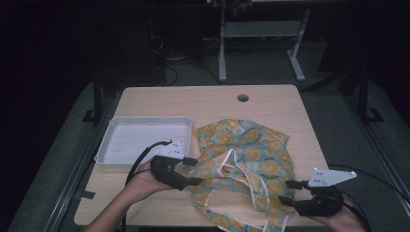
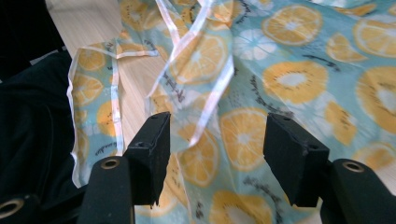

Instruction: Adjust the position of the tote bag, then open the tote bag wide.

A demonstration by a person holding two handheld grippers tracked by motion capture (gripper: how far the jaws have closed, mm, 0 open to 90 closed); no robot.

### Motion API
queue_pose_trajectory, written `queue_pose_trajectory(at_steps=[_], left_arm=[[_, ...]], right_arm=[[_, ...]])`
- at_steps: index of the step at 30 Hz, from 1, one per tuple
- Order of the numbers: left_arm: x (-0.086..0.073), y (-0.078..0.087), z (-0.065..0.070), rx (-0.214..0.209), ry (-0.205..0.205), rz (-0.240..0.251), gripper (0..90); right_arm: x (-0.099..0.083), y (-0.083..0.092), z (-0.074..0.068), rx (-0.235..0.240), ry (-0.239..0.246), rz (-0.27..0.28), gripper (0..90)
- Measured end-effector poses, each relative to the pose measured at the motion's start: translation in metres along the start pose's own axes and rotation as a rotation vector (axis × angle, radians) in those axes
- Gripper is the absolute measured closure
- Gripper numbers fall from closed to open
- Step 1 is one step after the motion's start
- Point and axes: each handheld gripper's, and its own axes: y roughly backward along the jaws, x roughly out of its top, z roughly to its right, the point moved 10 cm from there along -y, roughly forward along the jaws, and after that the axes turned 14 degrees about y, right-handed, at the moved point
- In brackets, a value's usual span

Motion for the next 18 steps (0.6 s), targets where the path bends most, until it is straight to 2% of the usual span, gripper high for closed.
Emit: queue_pose_trajectory(at_steps=[4, 8, 15, 18], left_arm=[[0.009, -0.012, 0.006, -0.011, -0.019, -0.015, 29.0], [0.012, -0.022, 0.008, -0.012, -0.029, -0.021, 27.6], [0.012, -0.034, 0.003, 0.035, -0.039, -0.028, 28.0], [0.012, -0.037, -0.002, 0.056, -0.041, -0.022, 34.6]], right_arm=[[0.006, -0.012, -0.001, 0.022, 0.022, -0.006, 39.7], [0.018, -0.02, 0.001, 0.032, 0.029, 0.018, 39.6], [0.019, -0.032, -0.006, 0.057, 0.044, 0.009, 39.2], [0.018, -0.035, -0.009, 0.061, 0.049, 0.004, 38.9]])
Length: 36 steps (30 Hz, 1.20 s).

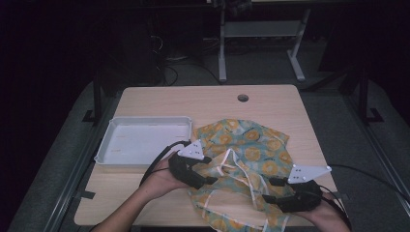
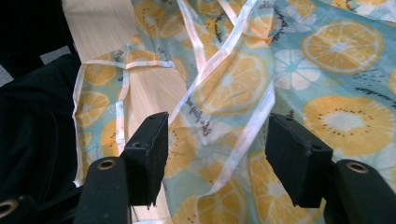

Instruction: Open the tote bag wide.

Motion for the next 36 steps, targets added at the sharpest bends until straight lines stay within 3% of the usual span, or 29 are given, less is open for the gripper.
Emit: queue_pose_trajectory(at_steps=[3, 8, 9, 17, 22, 26, 29, 34, 36], left_arm=[[-0.001, -0.003, -0.005, 0.028, -0.017, 0.0, 47.9], [-0.002, -0.004, -0.013, 0.032, -0.005, 0.001, 85.1], [-0.002, -0.004, -0.014, 0.028, 0.001, 0.001, 88.5], [0.006, -0.003, -0.025, 0.027, 0.065, 0.029, 89.4], [0.011, -0.009, -0.031, 0.007, 0.113, 0.076, 89.4], [0.009, -0.013, -0.032, 0.014, 0.107, 0.072, 89.4], [0.009, -0.013, -0.033, 0.008, 0.12, 0.08, 89.4], [0.008, -0.013, -0.033, 0.0, 0.126, 0.077, 89.4], [0.008, -0.015, -0.032, -0.004, 0.122, 0.072, 89.4]], right_arm=[[0.001, -0.001, -0.003, 0.006, -0.001, 0.006, 38.8], [0.0, -0.003, -0.01, 0.018, 0.0, 0.003, 36.9], [-0.001, -0.004, -0.011, 0.023, 0.001, -0.001, 36.5], [-0.01, 0.002, -0.011, -0.011, 0.005, -0.015, 33.7], [-0.018, 0.003, -0.014, -0.001, 0.008, -0.034, 33.8], [-0.015, 0.004, -0.016, 0.002, 0.034, -0.026, 35.5], [-0.017, 0.004, -0.02, 0.032, 0.019, -0.028, 41.2], [-0.035, -0.006, -0.021, 0.042, 0.017, -0.128, 44.0], [-0.038, -0.007, -0.02, 0.045, 0.001, -0.131, 45.2]])
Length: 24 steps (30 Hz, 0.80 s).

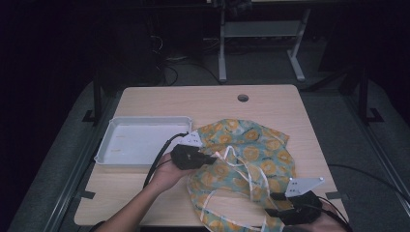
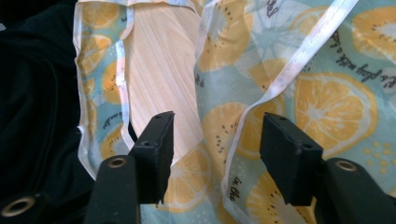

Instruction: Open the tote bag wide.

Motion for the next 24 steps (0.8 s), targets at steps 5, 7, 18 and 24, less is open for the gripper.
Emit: queue_pose_trajectory(at_steps=[5, 7, 18, 24], left_arm=[[-0.001, 0.0, 0.0, 0.0, -0.002, -0.004, 89.4], [-0.001, 0.0, 0.0, -0.002, -0.001, -0.004, 89.4], [0.006, 0.01, 0.002, -0.009, -0.006, 0.031, 89.4], [0.018, 0.021, 0.0, -0.022, 0.013, 0.068, 89.4]], right_arm=[[-0.003, -0.009, -0.001, 0.028, -0.013, -0.033, 66.3], [-0.003, -0.01, 0.0, 0.034, -0.014, -0.043, 82.1], [0.017, 0.016, 0.016, -0.008, -0.032, 0.111, 89.3], [0.028, 0.028, 0.033, -0.066, -0.018, 0.14, 89.3]])
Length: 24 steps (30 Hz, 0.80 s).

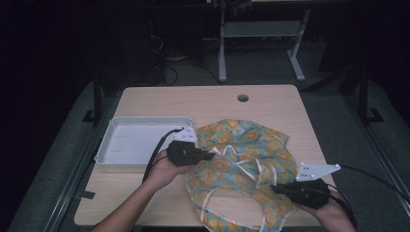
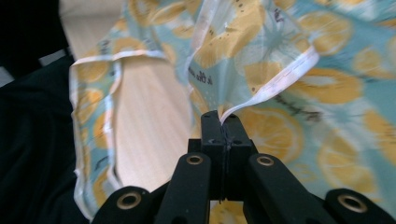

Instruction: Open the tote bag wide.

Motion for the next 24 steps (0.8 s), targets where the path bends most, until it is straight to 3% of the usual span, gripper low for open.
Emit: queue_pose_trajectory(at_steps=[11, 24], left_arm=[[0.027, 0.002, -0.017, 0.013, 0.015, 0.046, 89.3], [0.042, -0.007, -0.039, 0.048, 0.032, 0.086, 89.3]], right_arm=[[0.023, 0.007, 0.048, -0.093, -0.012, 0.044, 89.3], [0.032, 0.005, 0.098, -0.168, -0.066, 0.069, 89.2]])
